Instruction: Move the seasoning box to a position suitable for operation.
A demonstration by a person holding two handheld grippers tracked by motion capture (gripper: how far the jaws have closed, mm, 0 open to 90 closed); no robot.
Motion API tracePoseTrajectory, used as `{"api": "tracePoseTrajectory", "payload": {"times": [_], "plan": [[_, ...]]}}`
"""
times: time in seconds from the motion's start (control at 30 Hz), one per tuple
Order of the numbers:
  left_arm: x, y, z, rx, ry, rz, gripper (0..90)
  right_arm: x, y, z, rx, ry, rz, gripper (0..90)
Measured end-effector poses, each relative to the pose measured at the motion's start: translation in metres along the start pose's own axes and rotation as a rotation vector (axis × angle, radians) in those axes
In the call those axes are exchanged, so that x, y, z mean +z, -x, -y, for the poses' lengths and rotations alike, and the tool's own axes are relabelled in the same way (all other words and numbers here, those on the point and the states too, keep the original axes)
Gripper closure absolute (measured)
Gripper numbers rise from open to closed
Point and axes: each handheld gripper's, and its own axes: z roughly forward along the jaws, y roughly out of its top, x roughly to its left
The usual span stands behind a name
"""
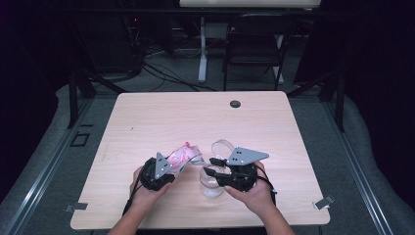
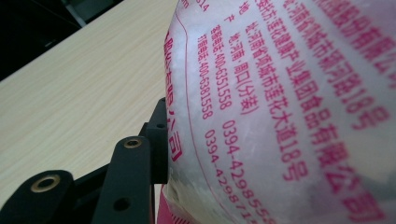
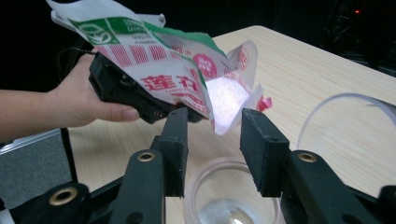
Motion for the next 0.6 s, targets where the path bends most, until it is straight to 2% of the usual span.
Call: {"api": "tracePoseTrajectory", "payload": {"times": [0.4, 0.57, 0.6], "plan": [[0.002, -0.013, -0.011, -0.024, 0.038, -0.018, 57.4, -0.013, -0.001, 0.012, 0.015, -0.016, 0.062, 56.6], [0.002, -0.016, -0.017, -0.013, 0.047, -0.027, 57.4, -0.017, -0.001, 0.016, 0.018, -0.025, 0.084, 55.9], [0.002, -0.017, -0.020, 0.000, 0.044, -0.023, 57.4, -0.018, -0.001, 0.016, 0.020, -0.024, 0.089, 55.7]]}}
